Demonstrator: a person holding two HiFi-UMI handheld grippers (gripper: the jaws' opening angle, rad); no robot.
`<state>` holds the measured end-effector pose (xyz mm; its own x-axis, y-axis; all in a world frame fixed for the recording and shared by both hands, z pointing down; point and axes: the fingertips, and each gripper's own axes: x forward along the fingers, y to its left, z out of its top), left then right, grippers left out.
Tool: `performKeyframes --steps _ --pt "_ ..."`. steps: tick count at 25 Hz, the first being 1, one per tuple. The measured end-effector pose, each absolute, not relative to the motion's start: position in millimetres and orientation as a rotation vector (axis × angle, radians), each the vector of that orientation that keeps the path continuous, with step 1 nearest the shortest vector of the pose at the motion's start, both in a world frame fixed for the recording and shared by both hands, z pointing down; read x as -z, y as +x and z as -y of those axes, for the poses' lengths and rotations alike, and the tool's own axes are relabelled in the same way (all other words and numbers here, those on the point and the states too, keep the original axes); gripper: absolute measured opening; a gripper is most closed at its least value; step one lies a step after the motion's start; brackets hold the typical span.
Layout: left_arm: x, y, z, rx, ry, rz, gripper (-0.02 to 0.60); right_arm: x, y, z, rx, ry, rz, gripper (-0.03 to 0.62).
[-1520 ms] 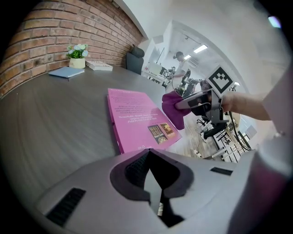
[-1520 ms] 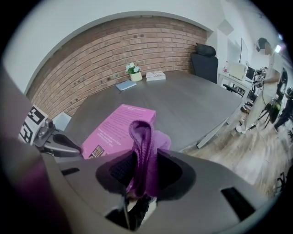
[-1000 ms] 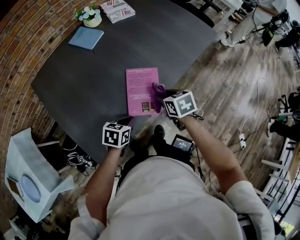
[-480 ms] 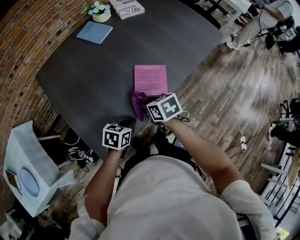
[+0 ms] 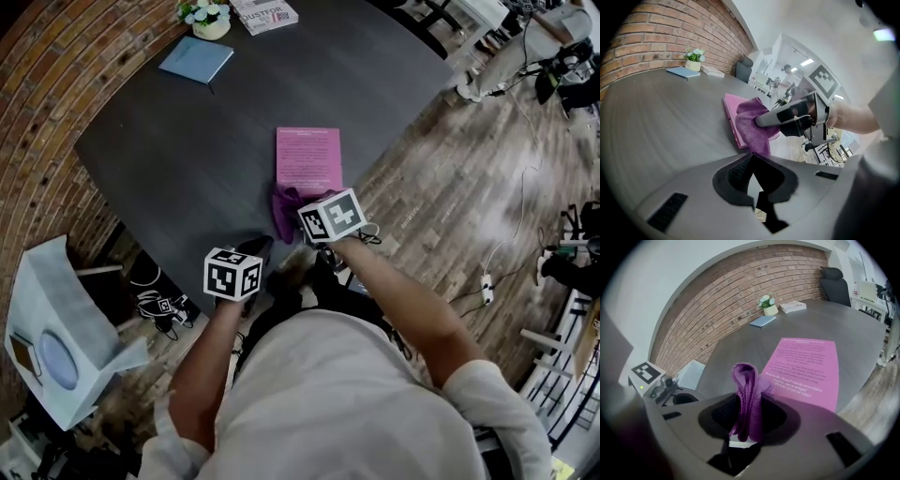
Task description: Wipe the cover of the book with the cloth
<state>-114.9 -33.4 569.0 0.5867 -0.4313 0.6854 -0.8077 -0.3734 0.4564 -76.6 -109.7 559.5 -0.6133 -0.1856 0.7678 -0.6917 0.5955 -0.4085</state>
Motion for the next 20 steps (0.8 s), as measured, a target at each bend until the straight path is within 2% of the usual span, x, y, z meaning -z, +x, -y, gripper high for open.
performKeyframes --steps 20 --pt "-572 -96 48 -0.607 2.046 0.899 0.008 -562 -18 114 -0.977 0.825 2.074 0.129"
